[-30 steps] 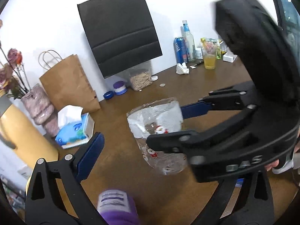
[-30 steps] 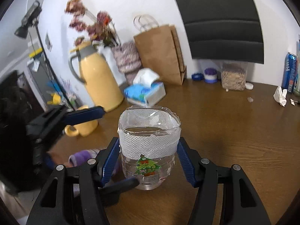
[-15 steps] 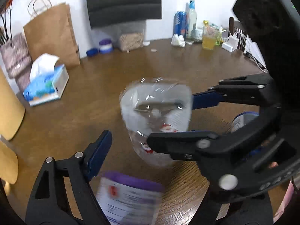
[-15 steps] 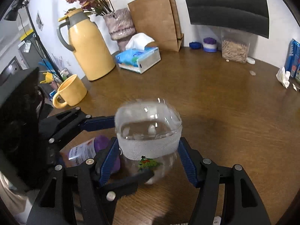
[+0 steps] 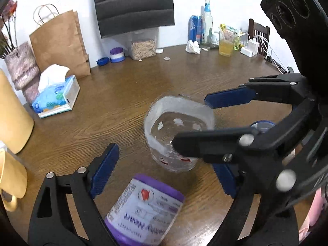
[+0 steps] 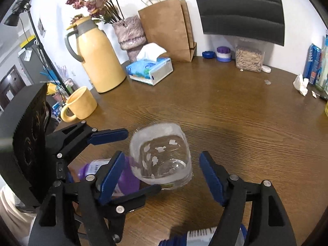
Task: Flip cup upright
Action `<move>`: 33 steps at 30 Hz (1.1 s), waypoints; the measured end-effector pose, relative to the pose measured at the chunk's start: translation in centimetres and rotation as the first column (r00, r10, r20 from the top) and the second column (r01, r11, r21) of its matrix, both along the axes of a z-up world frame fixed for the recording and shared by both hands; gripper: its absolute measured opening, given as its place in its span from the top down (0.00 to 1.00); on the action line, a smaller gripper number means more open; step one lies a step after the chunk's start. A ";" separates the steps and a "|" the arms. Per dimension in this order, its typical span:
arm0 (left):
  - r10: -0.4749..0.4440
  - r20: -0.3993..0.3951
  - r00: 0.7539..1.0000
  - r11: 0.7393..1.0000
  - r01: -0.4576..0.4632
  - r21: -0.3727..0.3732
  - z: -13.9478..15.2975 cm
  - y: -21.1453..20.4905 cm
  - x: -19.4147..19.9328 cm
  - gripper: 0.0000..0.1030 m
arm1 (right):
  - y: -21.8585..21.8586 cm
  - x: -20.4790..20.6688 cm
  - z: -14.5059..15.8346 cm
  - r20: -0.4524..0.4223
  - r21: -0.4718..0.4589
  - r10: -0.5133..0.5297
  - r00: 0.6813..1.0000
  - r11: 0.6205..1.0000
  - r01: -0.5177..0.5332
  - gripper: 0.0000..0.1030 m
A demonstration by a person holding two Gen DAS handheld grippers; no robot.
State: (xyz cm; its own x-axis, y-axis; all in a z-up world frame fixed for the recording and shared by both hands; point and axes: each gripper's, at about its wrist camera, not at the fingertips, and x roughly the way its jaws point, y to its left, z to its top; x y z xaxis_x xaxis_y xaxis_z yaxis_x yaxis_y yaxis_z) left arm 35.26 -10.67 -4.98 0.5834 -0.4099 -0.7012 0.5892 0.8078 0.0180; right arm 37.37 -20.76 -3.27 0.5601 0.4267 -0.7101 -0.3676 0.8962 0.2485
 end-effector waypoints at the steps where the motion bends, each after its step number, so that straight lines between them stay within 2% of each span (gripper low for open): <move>1: 0.002 0.006 1.000 1.000 -0.002 -0.001 0.2 0.1 -0.4 0.16 | -0.1 -0.4 0.5 0.009 0.003 -0.003 1.000 1.000 0.003 0.23; 6: 0.039 0.028 0.999 0.999 -0.039 0.005 1.7 1.2 -2.5 0.15 | -1.0 -3.2 2.9 0.045 0.013 -0.026 0.999 1.000 0.026 0.23; 10: 0.085 0.060 0.995 0.996 -0.085 0.002 3.1 2.9 -4.8 0.11 | -1.9 -5.8 4.3 0.067 -0.017 -0.043 0.997 0.999 0.045 0.23; 13: 0.116 0.085 0.990 0.993 -0.116 -0.011 4.1 4.0 -6.6 0.10 | -2.7 -7.8 5.0 0.088 -0.042 -0.062 0.994 0.997 0.066 0.23; 16: 0.162 0.116 0.980 0.987 -0.160 -0.028 5.0 4.9 -8.5 0.05 | -3.5 -9.6 5.5 0.097 -0.049 -0.074 0.992 0.996 0.079 0.23; 19: 0.205 0.144 0.968 0.978 -0.195 -0.078 6.1 5.7 -10.4 0.05 | -3.9 -11.3 6.0 0.119 -0.054 -0.083 0.989 0.995 0.090 0.23; 24: 0.307 0.183 0.934 0.950 -0.289 -0.120 8.1 6.6 -14.6 0.05 | -4.2 -15.9 7.2 0.182 -0.034 -0.111 0.977 0.992 0.119 0.23; 26: 0.344 0.202 0.917 0.937 -0.323 -0.129 8.7 7.2 -17.0 0.00 | -4.4 -18.0 7.6 0.215 -0.024 -0.125 0.969 0.991 0.133 0.23; 28: 0.366 0.225 0.903 0.930 -0.343 -0.135 9.1 7.7 -19.1 0.00 | -4.3 -20.3 7.8 0.251 -0.019 -0.130 0.959 0.990 0.140 0.23; 30: 0.391 0.260 0.883 0.920 -0.363 -0.149 9.1 8.3 -22.0 0.00 | -4.0 -22.4 7.5 0.279 -0.012 -0.139 0.950 0.989 0.148 0.23; 33: 0.413 0.277 0.868 0.909 -0.375 -0.183 8.6 9.2 -25.4 0.00 | -3.1 -26.1 6.0 0.301 -0.006 -0.159 0.940 0.986 0.169 0.23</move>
State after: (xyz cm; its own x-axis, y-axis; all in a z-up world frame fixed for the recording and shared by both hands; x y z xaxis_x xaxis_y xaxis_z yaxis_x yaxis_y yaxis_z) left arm 9.85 -1.44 3.59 0.8890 -0.1702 -0.4251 0.2027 0.9787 0.0319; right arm 11.30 -23.91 2.78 0.8087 0.2914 -0.5110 -0.2680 0.9558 0.1209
